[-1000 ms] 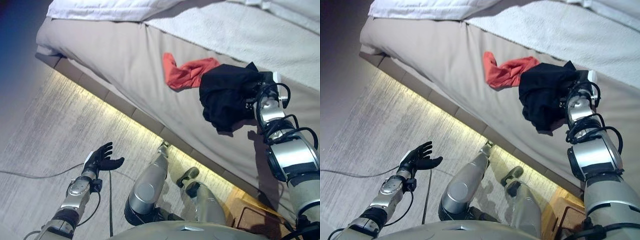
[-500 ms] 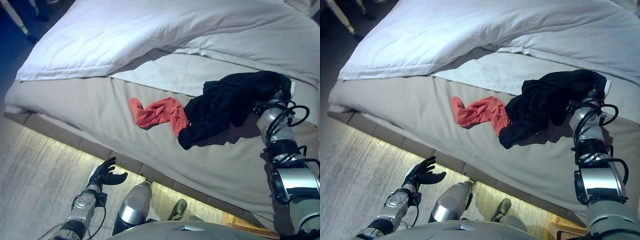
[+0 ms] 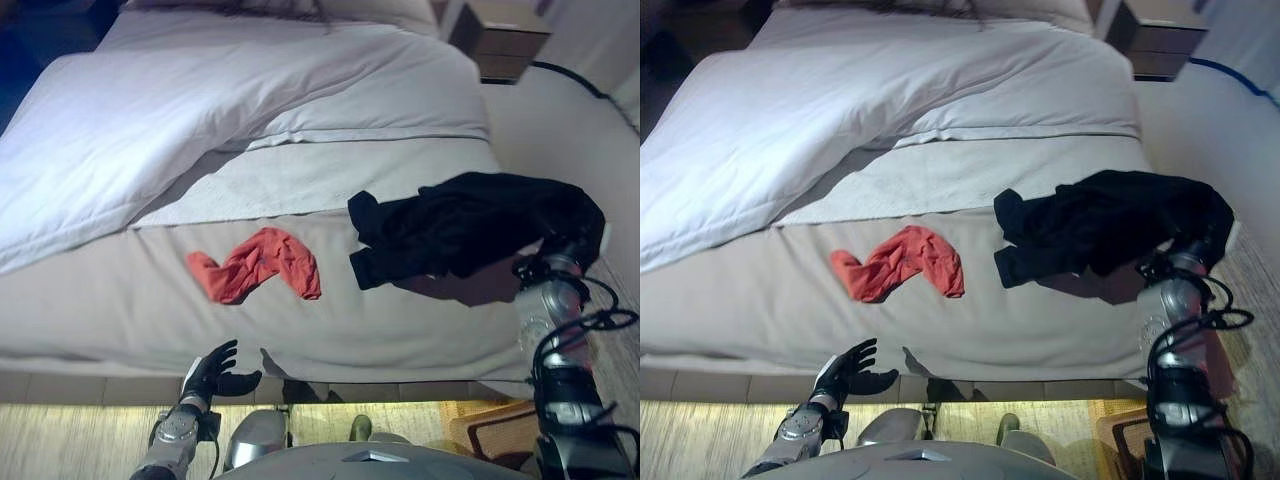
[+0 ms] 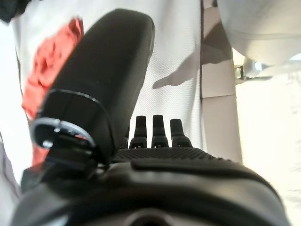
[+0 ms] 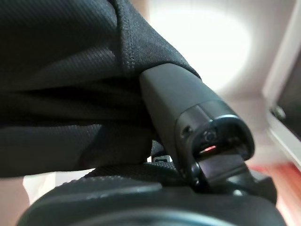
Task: Pick up the clothes from the bed and place them into the basket
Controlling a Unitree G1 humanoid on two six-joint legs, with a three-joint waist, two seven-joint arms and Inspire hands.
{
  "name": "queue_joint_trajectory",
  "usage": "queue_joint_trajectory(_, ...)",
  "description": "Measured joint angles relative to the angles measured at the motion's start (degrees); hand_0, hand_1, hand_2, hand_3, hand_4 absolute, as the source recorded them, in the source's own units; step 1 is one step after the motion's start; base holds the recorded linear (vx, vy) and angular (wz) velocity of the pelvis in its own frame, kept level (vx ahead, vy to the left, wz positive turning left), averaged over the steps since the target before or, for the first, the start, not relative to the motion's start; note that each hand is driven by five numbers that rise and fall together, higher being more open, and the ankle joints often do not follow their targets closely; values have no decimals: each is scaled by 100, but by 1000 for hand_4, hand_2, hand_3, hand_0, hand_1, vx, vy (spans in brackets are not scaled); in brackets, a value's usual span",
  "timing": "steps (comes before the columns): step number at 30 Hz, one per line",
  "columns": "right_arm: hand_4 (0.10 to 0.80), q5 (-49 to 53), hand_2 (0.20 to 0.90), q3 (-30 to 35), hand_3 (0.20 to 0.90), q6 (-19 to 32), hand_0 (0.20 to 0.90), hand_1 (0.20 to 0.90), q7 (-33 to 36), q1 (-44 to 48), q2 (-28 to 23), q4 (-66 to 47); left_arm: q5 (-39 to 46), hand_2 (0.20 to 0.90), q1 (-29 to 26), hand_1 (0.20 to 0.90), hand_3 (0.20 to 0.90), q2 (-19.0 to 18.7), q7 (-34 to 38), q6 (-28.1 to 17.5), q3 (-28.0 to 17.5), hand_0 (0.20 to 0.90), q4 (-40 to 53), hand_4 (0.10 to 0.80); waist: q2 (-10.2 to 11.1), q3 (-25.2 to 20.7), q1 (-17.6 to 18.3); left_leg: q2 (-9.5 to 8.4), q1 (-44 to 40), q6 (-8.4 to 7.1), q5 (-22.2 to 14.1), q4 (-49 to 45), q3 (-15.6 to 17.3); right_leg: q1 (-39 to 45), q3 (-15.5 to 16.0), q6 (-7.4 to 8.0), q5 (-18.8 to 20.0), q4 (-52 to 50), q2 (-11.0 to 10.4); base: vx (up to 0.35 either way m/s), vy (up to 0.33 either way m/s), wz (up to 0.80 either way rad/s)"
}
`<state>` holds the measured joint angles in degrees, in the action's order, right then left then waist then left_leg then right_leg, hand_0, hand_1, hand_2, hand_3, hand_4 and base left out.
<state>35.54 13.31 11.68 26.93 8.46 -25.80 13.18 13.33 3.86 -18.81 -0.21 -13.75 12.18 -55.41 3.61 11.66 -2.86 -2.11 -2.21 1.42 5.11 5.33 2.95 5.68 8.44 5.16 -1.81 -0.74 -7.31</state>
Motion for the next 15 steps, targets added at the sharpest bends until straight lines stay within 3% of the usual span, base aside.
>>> queue_joint_trajectory(1, 100, -2, 300, 38, 200, 79, 300, 300, 110, -22, 0, -49, 1, 900, 9, 900, 900, -24, 0, 6, 7, 900, -2, 800, -15, -10, 47, 33, -7, 22, -11, 1, 146, -148, 13, 0, 1, -159, -2, -165, 26, -75)
queue_joint_trajectory(3, 100, -2, 300, 151, 200, 132, 300, 300, 262, -34, 0, -110, 1, 900, -28, 900, 900, -59, -3, 14, 26, 900, -2, 800, -96, -51, 25, 212, -6, 64, 3, -3, 554, -440, 288, 272, 276, -336, 57, -249, 9, -91)
queue_joint_trajectory(4, 100, -6, 300, 166, 200, 149, 300, 300, 362, -25, -5, -110, 4, 900, -44, 900, 900, -99, 5, 13, 83, 900, -11, 800, -155, -67, -19, 329, 6, 165, 18, 6, 712, -469, 476, 205, 377, -296, 113, -290, -5, -94)
queue_joint_trajectory(5, 100, -19, 300, 162, 200, 194, 300, 300, 512, -9, -18, -113, 8, 900, -85, 900, 900, -124, 11, 13, 131, 900, -75, 800, -225, -90, -89, 461, 6, 265, -37, 3, 895, -591, 873, 160, 334, -591, 86, -303, -12, -105)
queue_joint_trajectory(6, 100, -23, 300, 148, 200, 222, 300, 300, 712, 3, -27, -125, 13, 900, -168, 900, 900, -132, 41, 12, 169, 900, -192, 800, -331, -154, -194, 639, 56, 320, -11, -9, 1136, -776, 1162, 202, 300, -1241, -18, -257, -18, -104)
queue_joint_trajectory(8, 100, -27, 300, 154, 200, 240, 300, 300, 931, 37, -28, -181, 20, 900, -198, 900, 900, -185, 70, 10, 192, 900, -208, 800, -380, -189, -313, 824, 88, 348, -38, -25, 1348, -818, 1376, 250, 265, -1722, -241, -221, -65, -88)
queue_joint_trajectory(10, 100, -63, 300, 118, 200, 239, 300, 300, 1047, 130, -27, -282, 23, 900, -164, 900, 900, -227, 114, 17, 200, 900, -220, 800, -294, -239, -538, 909, 87, 308, 31, -30, 1843, -782, 1646, 341, 111, -2064, -615, -161, -163, -110)
queue_joint_trajectory(11, 100, -78, 300, 93, 200, 239, 300, 300, 1053, 140, -28, -343, 21, 900, -120, 900, 900, -247, 113, 18, 201, 900, -223, 800, -235, -269, -596, 883, 84, 271, 55, -30, 1951, -669, 1672, 410, 82, -1820, -667, -101, -252, -106)
queue_joint_trajectory(14, 100, -79, 300, -89, 200, 223, 300, 300, 1053, 241, -56, -379, 16, 900, 75, 900, 900, -94, 146, 19, 157, 900, -271, 800, -159, -298, -632, 837, 51, 16, 193, -38, 2072, -179, 1541, 246, 30, -303, -284, -54, -217, -83)
queue_joint_trajectory(15, 100, -77, 300, -89, 200, 174, 300, 300, 1088, 206, -56, -376, 17, 900, 109, 900, 900, 6, 151, 20, 141, 900, -283, 800, -169, -303, -592, 908, 56, -41, 232, -52, 2081, -70, 1490, 69, 161, 24, -150, -49, -150, -51)
